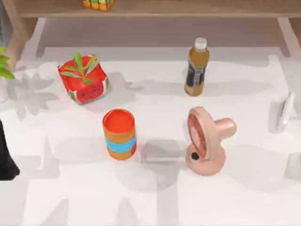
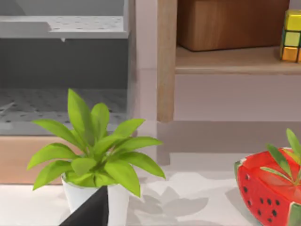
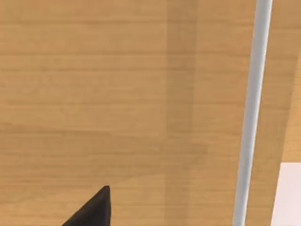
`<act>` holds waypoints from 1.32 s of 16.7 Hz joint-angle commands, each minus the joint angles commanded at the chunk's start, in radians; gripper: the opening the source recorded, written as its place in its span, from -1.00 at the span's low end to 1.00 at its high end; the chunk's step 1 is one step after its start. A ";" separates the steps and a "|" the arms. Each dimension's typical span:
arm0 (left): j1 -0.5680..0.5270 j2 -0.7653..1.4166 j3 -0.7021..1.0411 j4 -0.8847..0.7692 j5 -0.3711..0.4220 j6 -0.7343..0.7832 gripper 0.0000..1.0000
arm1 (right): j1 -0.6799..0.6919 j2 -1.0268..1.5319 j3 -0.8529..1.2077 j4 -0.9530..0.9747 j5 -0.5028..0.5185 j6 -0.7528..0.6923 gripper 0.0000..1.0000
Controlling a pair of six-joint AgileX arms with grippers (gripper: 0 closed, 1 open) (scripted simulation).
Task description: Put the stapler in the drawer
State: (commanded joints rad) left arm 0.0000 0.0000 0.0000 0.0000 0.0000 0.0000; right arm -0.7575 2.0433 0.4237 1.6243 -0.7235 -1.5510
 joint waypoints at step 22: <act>0.000 0.000 0.000 0.000 0.000 0.000 1.00 | 0.158 -0.261 0.526 -0.772 0.524 1.018 1.00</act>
State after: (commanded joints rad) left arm 0.0000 0.0000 0.0000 0.0000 0.0000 0.0000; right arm -0.5994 1.7818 0.9500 0.8522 -0.1990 -0.5328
